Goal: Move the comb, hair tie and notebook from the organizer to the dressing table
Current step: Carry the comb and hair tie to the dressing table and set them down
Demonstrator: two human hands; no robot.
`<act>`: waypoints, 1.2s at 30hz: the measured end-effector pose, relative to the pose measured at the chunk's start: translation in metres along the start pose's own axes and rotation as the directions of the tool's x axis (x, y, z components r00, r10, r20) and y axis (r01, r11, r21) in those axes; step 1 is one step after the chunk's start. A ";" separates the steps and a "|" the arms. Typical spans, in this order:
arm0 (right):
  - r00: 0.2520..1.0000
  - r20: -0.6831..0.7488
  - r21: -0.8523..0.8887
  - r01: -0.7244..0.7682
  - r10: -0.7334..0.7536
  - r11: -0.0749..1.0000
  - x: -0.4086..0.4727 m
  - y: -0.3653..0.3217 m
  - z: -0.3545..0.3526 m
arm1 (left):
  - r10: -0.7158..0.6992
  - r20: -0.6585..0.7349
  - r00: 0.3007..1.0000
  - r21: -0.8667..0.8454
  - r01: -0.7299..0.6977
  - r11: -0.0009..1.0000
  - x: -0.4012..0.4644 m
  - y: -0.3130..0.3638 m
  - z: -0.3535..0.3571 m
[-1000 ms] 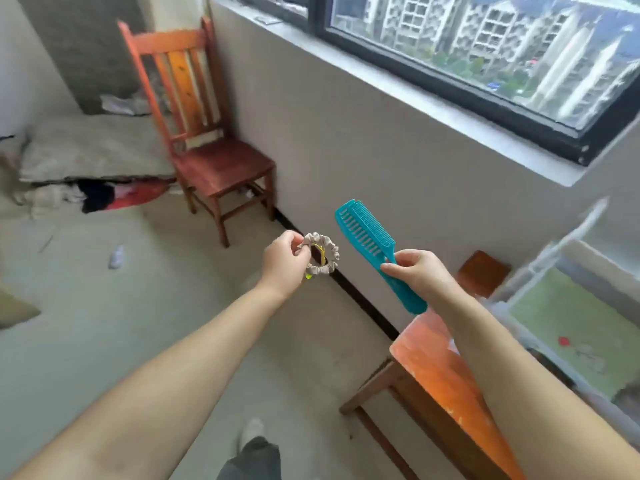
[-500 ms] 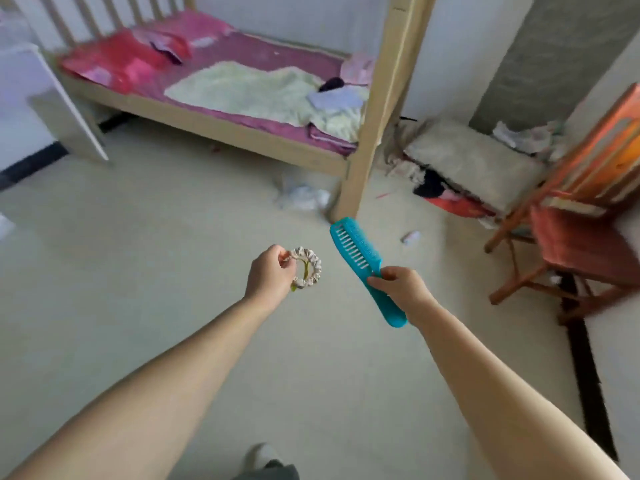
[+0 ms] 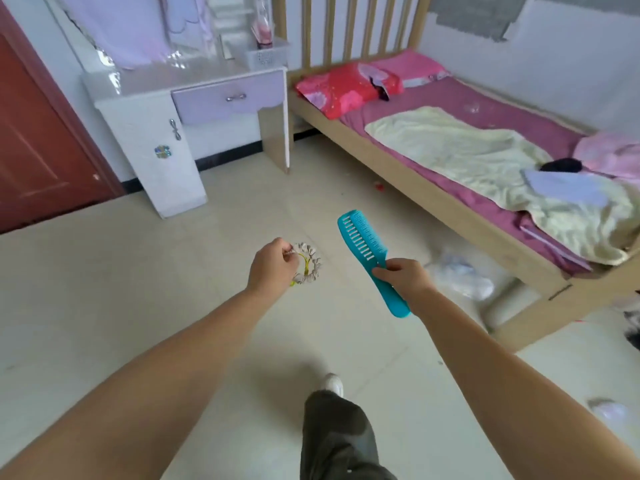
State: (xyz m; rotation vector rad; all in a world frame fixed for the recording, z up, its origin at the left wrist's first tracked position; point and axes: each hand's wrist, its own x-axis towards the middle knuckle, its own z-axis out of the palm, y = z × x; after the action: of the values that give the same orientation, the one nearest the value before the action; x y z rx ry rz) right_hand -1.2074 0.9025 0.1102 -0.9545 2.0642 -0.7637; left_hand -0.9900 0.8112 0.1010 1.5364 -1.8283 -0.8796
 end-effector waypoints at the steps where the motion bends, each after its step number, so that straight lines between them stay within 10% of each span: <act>1: 1.000 0.016 0.000 0.021 -0.021 1.000 0.031 -0.018 0.007 | -0.008 -0.024 1.000 -0.001 0.008 1.000 0.030 -0.003 -0.003; 17: 0.934 0.264 -0.099 0.275 -0.241 0.956 0.452 -0.360 0.167 | -0.181 -0.320 0.930 0.026 0.200 0.979 0.489 -0.095 -0.120; 36: 0.946 0.271 -0.031 0.191 -0.176 0.981 0.918 -0.651 0.313 | -0.260 -0.164 0.952 -0.006 0.263 0.965 1.053 -0.167 -0.168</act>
State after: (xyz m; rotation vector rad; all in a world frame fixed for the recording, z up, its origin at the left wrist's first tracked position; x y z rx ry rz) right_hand -1.1331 -0.2633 0.0871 -1.2253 1.7873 -0.6330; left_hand -0.9281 -0.2663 0.0940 1.8344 -1.5423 -0.8301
